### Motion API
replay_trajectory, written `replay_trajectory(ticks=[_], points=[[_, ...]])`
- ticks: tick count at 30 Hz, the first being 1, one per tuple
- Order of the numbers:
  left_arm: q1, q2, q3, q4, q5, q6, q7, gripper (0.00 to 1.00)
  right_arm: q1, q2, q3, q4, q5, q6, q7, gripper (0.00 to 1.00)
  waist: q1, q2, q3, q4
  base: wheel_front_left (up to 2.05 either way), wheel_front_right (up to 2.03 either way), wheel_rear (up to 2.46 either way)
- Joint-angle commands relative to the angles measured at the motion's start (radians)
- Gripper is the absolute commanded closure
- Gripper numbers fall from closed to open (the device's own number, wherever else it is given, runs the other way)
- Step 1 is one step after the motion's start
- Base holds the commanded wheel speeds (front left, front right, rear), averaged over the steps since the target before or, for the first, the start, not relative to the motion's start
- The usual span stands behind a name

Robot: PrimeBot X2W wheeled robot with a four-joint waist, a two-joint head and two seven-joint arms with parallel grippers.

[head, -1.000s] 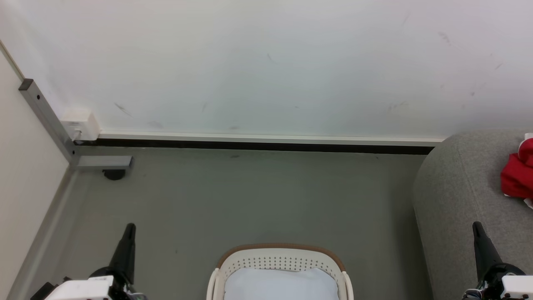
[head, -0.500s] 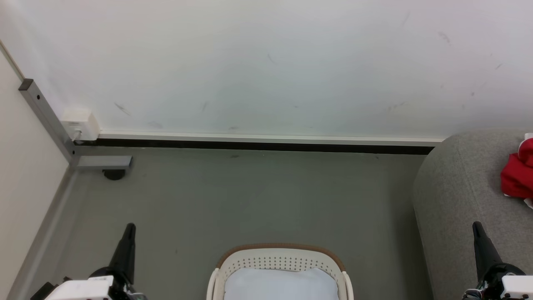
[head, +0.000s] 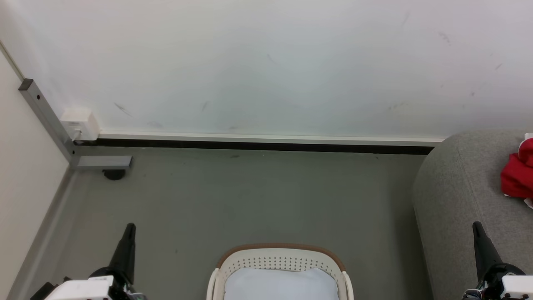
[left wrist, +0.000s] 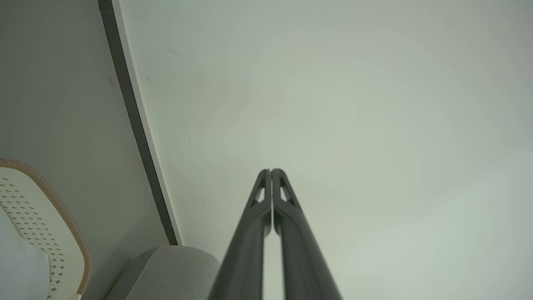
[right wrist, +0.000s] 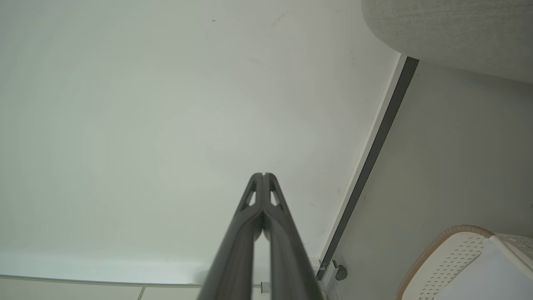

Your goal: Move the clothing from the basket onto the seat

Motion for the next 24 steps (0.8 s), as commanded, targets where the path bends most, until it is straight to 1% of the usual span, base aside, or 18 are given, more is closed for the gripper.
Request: replay_trajectory(ticks=[1, 24], points=[[-0.009, 0.002, 0.001, -0.003, -0.014, 0.001, 0.004, 1.00, -0.012, -0.007, -0.003, -0.004, 0.002, -0.002, 0.003, 1.00, 0.0000, 0.0000, 0.000, 0.000, 0.00, 0.00, 0.00], [-0.009, 0.002, 0.001, -0.003, -0.014, 0.001, 0.004, 1.00, -0.012, -0.007, -0.003, -0.004, 0.002, -0.002, 0.003, 1.00, 0.0000, 0.0000, 0.000, 0.000, 0.00, 0.00, 0.00]])
